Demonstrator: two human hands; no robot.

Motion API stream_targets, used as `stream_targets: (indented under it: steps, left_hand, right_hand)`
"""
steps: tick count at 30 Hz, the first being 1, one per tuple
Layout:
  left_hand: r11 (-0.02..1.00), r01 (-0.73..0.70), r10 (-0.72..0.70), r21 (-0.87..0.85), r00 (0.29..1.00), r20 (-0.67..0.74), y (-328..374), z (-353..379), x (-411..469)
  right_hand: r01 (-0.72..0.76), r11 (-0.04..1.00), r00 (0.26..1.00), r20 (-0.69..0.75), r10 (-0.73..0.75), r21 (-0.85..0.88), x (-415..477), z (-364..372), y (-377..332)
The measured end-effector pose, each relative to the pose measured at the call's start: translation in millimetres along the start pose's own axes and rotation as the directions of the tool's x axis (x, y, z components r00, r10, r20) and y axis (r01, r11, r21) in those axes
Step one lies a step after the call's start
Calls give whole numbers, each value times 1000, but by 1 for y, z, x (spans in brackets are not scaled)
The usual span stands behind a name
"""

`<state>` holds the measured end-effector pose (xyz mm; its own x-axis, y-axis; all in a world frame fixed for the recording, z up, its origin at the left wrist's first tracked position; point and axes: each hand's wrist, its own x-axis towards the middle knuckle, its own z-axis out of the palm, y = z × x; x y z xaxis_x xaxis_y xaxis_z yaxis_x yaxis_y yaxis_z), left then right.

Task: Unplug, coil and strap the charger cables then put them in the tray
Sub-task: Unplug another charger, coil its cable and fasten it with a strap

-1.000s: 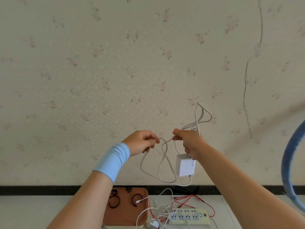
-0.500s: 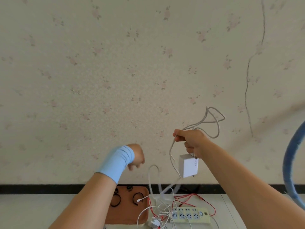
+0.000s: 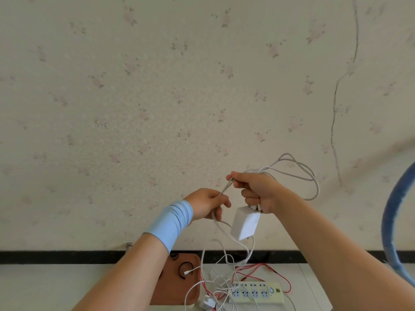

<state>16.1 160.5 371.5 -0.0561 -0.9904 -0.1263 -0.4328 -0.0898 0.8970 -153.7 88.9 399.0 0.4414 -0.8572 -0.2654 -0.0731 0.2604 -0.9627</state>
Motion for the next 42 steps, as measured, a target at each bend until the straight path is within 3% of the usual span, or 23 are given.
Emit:
stream_targets:
  steps: [2,6,12,15,16,18,20,22,24,30,34,37,38,42]
  left_hand:
    - [996,57,-62,-66,995,-82,-4,-7,3]
    - [969,215,-218,-124,976,-8,-7,-19,0]
    - [935,248,-247,254,968,-37,1,-24,-6]
    - [815,254,-203,521,967,-154,0,-29,-3]
    - [807,261,-182,530,963,-196,-3,-30,0]
    - [923,262,-191,283,948,-256,-6,-32,5]
    - [960,194,-243,-204,937,-251,-6,-31,8]
    - [821,91,-228,-563,957,-178,-1,-26,6]
    - [690,37,-187,-723,974,-128,4,-19,5]
    - [566,-104,-103,-818,975,-196,12,-9,8]
    - [436,-226,-133,-871,941,-310,13,-23,10]
    - [387,-286,-205,-877,900,-384,9,-32,11]
    - [412,-299,-222,-861,883,-413,8,-33,11]
    - [669,-281,-251,-688,786,-565,-4,-44,15]
  right_hand:
    - [11,998,998,-64,-14,-60,1,-2,0]
    - [-16,1000,995,-102,16,3,6,-6,1]
    - [-8,926,998,-50,29,377,10,-6,0]
    - [-53,956,998,28,47,289,11,-7,1]
    - [-75,977,996,54,65,201,10,-6,1]
    - [-119,992,991,65,121,-27,6,-5,3]
    - [-143,967,986,52,157,-213,1,-2,6]
    - [-122,946,987,68,149,-300,-3,4,8]
    - [-61,931,986,123,112,-361,-5,11,9]
    - [114,806,939,328,103,-580,-7,22,16]
    - [76,768,867,423,264,-636,-15,28,19]
    - [36,786,848,436,302,-617,-16,30,17]
    - [30,795,849,435,299,-606,-16,29,15]
    - [57,790,823,477,309,-611,-18,22,8]
